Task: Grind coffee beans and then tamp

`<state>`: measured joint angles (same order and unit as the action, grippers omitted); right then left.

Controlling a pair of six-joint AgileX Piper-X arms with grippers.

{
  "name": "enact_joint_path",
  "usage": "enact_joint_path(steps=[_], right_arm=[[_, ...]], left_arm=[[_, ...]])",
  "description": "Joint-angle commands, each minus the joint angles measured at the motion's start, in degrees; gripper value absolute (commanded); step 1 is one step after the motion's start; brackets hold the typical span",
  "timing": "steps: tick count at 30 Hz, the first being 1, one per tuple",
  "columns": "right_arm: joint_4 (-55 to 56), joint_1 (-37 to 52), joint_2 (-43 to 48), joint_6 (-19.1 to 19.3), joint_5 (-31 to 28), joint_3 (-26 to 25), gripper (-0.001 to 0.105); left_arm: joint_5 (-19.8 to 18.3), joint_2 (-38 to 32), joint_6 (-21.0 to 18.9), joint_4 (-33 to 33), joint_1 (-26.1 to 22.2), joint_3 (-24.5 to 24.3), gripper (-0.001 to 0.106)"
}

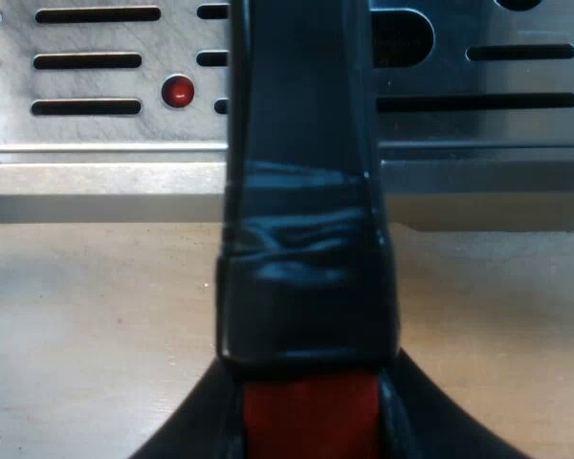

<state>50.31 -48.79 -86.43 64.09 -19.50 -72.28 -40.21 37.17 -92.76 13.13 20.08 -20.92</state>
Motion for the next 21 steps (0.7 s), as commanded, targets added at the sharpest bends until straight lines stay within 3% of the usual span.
enact_joint_path(steps=[1,21], right_arm=[[0.08,0.14,-0.03,1.19,0.43,-0.22,0.000],[3.14,-1.44,-0.03,1.49,0.43,-0.22,0.000]], left_arm=[[-0.71,-0.30,0.28,-1.16,0.40,-0.30,0.085],[-0.71,-0.30,0.28,-1.16,0.40,-0.30,0.085]])
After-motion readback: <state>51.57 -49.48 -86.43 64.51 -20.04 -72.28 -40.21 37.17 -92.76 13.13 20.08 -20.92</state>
